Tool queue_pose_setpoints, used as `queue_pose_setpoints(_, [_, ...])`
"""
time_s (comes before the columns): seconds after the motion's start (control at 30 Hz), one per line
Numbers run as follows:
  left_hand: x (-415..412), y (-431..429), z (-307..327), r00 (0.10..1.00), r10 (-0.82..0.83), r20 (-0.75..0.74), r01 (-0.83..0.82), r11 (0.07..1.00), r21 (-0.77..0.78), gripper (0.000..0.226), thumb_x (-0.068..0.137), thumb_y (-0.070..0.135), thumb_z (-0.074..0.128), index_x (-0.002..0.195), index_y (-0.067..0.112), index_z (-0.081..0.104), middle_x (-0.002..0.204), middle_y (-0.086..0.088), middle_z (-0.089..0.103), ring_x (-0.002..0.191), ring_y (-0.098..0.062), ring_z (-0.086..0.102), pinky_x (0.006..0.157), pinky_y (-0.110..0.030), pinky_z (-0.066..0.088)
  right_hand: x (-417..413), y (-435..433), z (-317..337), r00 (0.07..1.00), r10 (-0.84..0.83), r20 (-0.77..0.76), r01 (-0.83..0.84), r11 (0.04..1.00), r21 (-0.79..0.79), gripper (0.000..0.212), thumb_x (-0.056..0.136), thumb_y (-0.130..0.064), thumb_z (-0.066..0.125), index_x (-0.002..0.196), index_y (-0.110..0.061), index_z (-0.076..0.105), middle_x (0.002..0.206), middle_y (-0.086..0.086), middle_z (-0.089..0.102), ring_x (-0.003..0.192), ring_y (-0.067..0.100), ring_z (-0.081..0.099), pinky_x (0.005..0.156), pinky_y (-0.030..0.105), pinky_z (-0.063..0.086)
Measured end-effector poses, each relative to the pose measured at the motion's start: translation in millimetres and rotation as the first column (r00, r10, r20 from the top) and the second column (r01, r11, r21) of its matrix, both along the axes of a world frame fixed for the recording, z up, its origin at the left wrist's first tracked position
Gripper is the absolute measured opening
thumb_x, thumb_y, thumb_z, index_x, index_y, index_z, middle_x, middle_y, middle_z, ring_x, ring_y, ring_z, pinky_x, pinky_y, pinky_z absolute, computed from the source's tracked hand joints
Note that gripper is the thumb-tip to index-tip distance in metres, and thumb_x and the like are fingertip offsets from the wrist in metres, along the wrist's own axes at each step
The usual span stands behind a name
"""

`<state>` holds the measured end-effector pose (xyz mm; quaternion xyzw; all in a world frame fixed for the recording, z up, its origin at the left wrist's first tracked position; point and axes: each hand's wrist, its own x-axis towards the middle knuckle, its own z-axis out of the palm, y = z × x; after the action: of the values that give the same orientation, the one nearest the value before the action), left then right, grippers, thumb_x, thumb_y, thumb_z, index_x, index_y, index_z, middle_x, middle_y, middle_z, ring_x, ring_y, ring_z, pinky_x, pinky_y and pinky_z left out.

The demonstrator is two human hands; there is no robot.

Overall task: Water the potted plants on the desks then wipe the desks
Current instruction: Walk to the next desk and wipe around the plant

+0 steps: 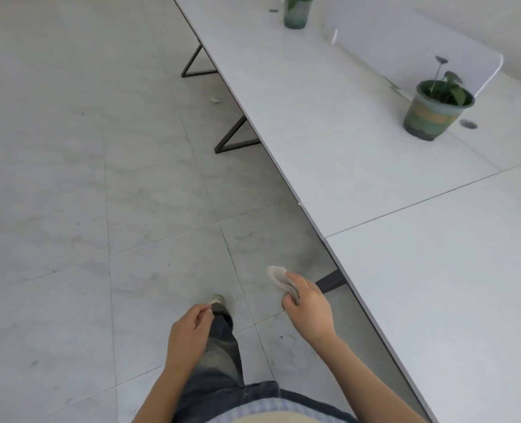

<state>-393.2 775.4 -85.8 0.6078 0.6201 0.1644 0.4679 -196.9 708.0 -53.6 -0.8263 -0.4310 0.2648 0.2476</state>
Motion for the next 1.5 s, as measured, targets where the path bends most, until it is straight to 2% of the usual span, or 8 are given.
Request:
queue_pose_setpoints(0.33, [49,238,44,0.972,-0.186,0.141,0.162,0.973,0.163,0.015,0.093,0.018,0.049,0.102,0.019,0.061,0.096,-0.002,0.066,0.093,-0.017,0.060,0.074,-0.018,0.039,12,172,12,0.976,-0.215,0.015,0.214,0.975,0.063,0.044,0.087,-0.010,0.043,0.130,-0.018,0.044,0.122,0.002,0.057,0.113,0.018,0.049,0.078,0.027,0.043])
queue_pose_setpoints(0.67, [102,293,9,0.899,-0.436,0.053,0.438,0.898,-0.036,0.024,0.093,0.018,0.047,0.111,0.010,0.062,0.100,-0.005,0.067,0.098,-0.020,0.061,0.081,-0.025,0.041,27,208,9,0.937,-0.347,0.051,0.345,0.938,0.035,0.049,0.081,-0.022,0.038,0.127,-0.014,0.051,0.125,0.003,0.059,0.117,0.023,0.052,0.091,0.030,0.043])
queue_pose_setpoints(0.77, [130,315,10,0.891,-0.451,0.050,0.452,0.892,-0.011,0.022,0.092,0.018,0.049,0.107,0.011,0.064,0.096,-0.004,0.067,0.095,-0.019,0.061,0.079,-0.025,0.041,45,224,9,0.938,-0.337,0.084,0.329,0.940,0.092,0.059,0.073,-0.033,0.028,0.120,-0.012,0.057,0.107,0.005,0.068,0.100,0.025,0.062,0.078,0.032,0.049])
queue_pose_setpoints(0.87, [166,339,14,0.889,-0.455,0.046,0.455,0.891,0.004,0.018,0.092,0.017,0.050,0.103,0.014,0.064,0.096,-0.006,0.068,0.097,-0.022,0.062,0.079,-0.027,0.040,78,248,12,0.925,-0.359,0.125,0.336,0.926,0.172,0.045,0.072,-0.024,0.039,0.110,-0.014,0.060,0.090,0.001,0.072,0.079,0.015,0.063,0.060,0.024,0.051])
queue_pose_setpoints(1.03, [233,366,30,0.852,-0.523,0.037,0.518,0.851,0.085,0.013,0.092,0.018,0.049,0.098,0.022,0.060,0.090,-0.001,0.067,0.096,-0.020,0.062,0.079,-0.028,0.042,147,276,29,0.883,-0.458,0.100,0.408,0.856,0.318,0.041,0.074,-0.018,0.041,0.111,-0.017,0.057,0.094,0.001,0.071,0.083,0.012,0.057,0.059,0.027,0.050])
queue_pose_setpoints(1.17, [282,370,38,0.818,-0.574,0.036,0.564,0.813,0.141,0.013,0.092,0.017,0.049,0.098,0.021,0.060,0.092,-0.001,0.068,0.095,-0.019,0.061,0.078,-0.029,0.044,191,277,28,0.815,-0.578,0.036,0.539,0.781,0.316,0.046,0.076,-0.015,0.041,0.119,-0.011,0.057,0.102,0.007,0.068,0.092,0.026,0.060,0.070,0.026,0.042])
queue_pose_setpoints(1.3, [322,370,37,0.746,-0.665,-0.047,0.659,0.726,0.196,0.021,0.092,0.014,0.050,0.107,0.013,0.064,0.101,0.000,0.065,0.101,-0.021,0.060,0.082,-0.027,0.042,215,265,22,0.718,-0.693,-0.070,0.682,0.678,0.274,0.050,0.075,-0.020,0.036,0.122,-0.016,0.054,0.096,-0.011,0.056,0.091,0.014,0.053,0.069,0.017,0.037])
queue_pose_setpoints(1.5, [414,395,26,0.590,-0.766,-0.256,0.794,0.492,0.357,0.033,0.088,0.009,0.055,0.120,0.005,0.058,0.130,-0.010,0.053,0.125,-0.029,0.041,0.098,-0.039,0.038,262,242,22,0.426,-0.896,-0.122,0.883,0.383,0.271,0.040,0.085,-0.001,0.047,0.122,-0.015,0.053,0.090,-0.028,0.046,0.100,0.021,0.055,0.077,0.031,0.043])
